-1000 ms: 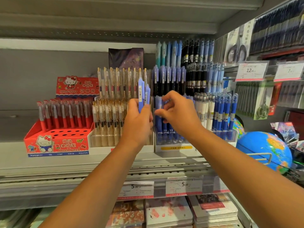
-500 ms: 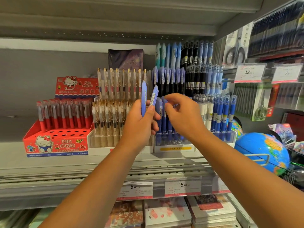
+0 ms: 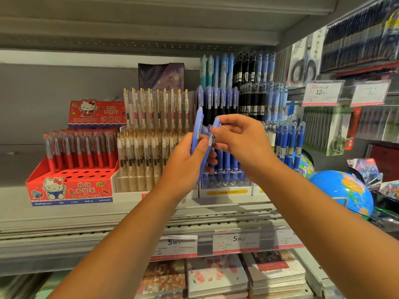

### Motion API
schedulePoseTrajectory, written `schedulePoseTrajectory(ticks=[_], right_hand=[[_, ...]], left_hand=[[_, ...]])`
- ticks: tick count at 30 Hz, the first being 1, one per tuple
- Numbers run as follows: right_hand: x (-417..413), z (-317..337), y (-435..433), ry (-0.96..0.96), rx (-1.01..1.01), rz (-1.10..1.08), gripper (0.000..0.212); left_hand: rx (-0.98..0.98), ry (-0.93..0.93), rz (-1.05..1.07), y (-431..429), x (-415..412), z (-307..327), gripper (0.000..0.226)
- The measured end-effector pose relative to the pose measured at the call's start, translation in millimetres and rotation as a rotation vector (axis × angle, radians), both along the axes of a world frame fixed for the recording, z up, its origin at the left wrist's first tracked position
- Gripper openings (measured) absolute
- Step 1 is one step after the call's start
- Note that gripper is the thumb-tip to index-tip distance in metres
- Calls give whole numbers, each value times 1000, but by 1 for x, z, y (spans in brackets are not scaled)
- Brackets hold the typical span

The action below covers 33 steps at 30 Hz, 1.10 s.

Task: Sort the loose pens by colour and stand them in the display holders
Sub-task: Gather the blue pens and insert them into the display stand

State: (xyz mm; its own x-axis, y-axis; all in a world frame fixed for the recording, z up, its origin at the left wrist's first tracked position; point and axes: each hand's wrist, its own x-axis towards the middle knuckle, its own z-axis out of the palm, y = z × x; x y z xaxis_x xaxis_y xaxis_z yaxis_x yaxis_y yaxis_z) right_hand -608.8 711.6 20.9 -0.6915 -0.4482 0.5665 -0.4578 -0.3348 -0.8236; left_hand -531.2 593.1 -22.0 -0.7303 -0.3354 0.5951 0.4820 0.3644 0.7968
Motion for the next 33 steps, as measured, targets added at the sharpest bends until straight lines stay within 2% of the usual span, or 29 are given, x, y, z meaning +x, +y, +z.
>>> schedulePoseTrajectory(ticks=[4,7,10,14,22,27,33], right_hand=[[-5,6,8,-21,-68,42,19],[-12,13,11,33,-79,-4,20],[-20,17,11,130,-18,-122,25],[-28,17,5,210,46,-174,24],[-36,7,-12,241,290,-198,20],[-40,4,-13,362,447,-286,21],[-39,4,-9,450,499,-352,26]], left_hand=[[30,55,112,-1,-2,3,16],[25,62,207,-3,-1,5,18],[103,70,142,-1,2,7,19],[239,78,73,0,4,10,19],[76,46,123,-1,7,10,26],[-53,115,95,-2,7,6,32],[-26,135,71,-6,1,3,31]])
